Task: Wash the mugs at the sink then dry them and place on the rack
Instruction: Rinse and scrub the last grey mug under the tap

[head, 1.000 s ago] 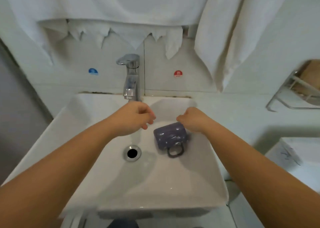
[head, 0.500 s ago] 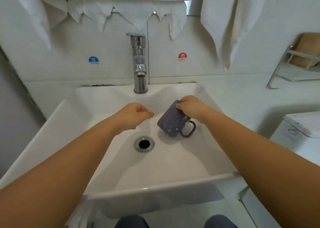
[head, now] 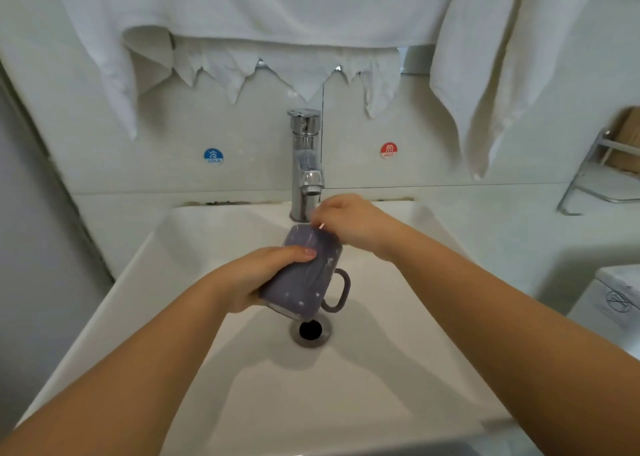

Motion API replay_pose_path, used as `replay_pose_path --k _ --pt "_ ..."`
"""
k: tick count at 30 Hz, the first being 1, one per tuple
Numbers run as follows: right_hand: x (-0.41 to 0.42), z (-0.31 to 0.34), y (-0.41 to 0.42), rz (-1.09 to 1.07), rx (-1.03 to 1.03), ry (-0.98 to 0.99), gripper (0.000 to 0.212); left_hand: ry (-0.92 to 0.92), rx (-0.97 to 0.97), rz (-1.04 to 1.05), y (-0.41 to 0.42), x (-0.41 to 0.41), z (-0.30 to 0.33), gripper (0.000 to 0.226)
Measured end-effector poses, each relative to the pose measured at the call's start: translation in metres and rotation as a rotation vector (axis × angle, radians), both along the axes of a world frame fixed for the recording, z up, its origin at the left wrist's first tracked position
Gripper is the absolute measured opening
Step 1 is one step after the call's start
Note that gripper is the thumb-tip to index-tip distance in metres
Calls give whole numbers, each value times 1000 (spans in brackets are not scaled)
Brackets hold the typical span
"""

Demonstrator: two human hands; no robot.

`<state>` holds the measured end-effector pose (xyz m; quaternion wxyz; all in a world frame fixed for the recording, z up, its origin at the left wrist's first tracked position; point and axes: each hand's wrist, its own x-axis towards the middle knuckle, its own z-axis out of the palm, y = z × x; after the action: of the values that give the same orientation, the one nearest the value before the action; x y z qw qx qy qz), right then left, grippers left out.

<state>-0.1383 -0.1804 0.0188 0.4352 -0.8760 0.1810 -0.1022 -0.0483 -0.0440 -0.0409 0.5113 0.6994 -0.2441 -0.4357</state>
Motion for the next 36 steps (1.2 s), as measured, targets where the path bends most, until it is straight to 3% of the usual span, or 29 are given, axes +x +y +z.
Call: replay_pose_path --k 2,3,6,8,10,14,17,21,36 --pt "9 9 -8 -177 -60 -167 18 -12 37 21 2 2 1 59" --pt "14 17 -11 -244 -101 -270 28 -17 43 28 2 3 1 59" --pt "36 42 -13 -140 -259 -434 63 -5 24 77 3 4 3 54" --pt "51 55 -9 -40 -369 -401 62 21 2 120 3 3 5 45" --pt "61 63 -8 -61 -444 -378 47 60 -14 154 5 3 6 42" --pt "66 72 -14 -52 -538 -357 41 135 -36 144 4 6 7 48" --pt "65 80 -19 9 -552 -324 38 147 -35 124 2 6 7 55" --pt "66 88 -22 37 -492 -292 40 154 -29 131 3 5 7 46" --pt "72 98 -29 43 -433 -220 45 165 -55 146 2 7 6 47"
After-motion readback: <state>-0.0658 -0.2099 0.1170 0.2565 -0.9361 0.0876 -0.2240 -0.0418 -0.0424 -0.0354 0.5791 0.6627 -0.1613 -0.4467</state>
